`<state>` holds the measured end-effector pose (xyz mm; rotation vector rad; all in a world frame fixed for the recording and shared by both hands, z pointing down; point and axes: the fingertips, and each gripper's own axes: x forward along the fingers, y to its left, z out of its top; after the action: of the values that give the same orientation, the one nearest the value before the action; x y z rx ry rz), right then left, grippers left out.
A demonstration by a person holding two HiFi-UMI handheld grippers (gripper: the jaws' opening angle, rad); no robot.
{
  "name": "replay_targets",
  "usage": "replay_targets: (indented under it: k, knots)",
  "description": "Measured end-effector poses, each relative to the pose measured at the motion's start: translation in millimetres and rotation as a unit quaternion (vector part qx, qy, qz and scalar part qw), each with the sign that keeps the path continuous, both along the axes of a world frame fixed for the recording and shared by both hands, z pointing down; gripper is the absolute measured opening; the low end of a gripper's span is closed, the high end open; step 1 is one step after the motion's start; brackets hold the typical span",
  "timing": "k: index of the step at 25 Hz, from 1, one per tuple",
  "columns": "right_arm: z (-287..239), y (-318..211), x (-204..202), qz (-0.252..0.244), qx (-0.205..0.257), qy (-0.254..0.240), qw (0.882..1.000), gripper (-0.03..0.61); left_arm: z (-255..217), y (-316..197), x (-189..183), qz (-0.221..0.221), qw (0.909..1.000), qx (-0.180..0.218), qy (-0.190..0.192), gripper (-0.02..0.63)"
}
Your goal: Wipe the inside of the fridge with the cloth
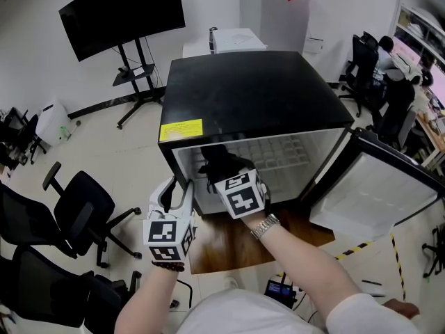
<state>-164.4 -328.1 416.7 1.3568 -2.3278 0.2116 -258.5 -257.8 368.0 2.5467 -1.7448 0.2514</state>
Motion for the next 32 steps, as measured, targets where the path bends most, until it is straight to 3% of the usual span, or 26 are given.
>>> replay_targets:
  k: [32]
  knots:
    - [-2, -9, 171, 0.147, 0.016, 0.023, 0.989, 0.094, 0, -1, -2, -0.008, 1.0, -0.002, -0.004, 0.14]
